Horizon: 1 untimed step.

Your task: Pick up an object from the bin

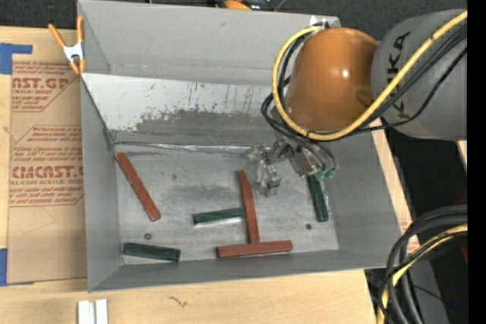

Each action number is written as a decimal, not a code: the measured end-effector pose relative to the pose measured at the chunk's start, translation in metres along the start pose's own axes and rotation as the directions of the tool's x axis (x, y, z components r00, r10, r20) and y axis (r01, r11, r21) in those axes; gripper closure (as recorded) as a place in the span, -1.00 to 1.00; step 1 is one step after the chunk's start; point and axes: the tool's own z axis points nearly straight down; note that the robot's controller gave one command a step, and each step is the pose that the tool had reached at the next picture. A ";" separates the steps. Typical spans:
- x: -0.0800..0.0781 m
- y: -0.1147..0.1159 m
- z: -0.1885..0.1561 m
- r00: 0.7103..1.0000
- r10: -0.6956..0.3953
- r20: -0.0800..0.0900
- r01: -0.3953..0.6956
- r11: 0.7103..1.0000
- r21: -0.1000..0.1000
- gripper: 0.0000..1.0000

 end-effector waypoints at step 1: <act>0.001 0.001 0.005 1.000 0.000 -0.007 0.000 1.000 -0.003 -1.00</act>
Offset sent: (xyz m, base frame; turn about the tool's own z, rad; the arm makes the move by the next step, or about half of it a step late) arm 0.0000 0.0000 0.0000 0.0000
